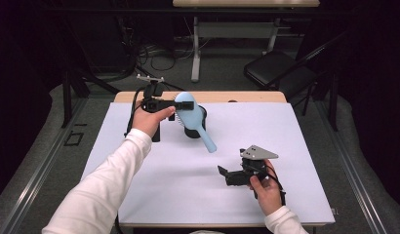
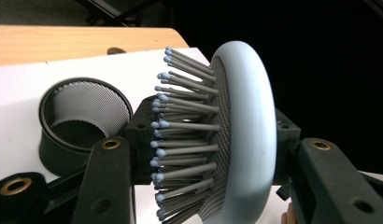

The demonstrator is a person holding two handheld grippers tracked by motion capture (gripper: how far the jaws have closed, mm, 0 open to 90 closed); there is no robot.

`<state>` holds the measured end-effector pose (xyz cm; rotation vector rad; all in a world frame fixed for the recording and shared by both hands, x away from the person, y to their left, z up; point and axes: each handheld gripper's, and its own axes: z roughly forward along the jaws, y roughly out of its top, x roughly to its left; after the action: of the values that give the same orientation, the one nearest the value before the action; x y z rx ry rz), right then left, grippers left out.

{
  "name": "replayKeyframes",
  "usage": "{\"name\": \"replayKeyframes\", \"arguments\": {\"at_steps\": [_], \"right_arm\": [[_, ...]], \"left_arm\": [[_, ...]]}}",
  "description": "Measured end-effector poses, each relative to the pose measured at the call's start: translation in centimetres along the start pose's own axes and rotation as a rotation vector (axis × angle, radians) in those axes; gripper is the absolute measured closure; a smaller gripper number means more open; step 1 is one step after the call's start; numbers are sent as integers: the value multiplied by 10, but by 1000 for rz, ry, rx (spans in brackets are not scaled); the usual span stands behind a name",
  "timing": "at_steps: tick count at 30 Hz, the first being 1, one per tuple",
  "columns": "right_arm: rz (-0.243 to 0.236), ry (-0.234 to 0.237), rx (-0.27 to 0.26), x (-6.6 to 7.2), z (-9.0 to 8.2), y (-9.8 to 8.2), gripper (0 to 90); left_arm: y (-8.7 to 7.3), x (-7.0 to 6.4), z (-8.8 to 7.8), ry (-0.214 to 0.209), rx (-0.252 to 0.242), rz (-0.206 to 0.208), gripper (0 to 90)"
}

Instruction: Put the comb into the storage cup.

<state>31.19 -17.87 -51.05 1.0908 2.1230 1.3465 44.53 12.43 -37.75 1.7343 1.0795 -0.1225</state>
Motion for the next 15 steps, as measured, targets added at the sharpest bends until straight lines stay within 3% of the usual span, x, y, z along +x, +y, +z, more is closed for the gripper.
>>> {"name": "replayKeyframes", "arguments": {"at_steps": [10,15], "right_arm": [[1,-11,10,-2,1,-1,0],[2,-13,10,-3,0,-2,0]], "left_arm": [[9,2,-5,50,-23,54,499],[11,4,-6,77,-33,102,499]]}}
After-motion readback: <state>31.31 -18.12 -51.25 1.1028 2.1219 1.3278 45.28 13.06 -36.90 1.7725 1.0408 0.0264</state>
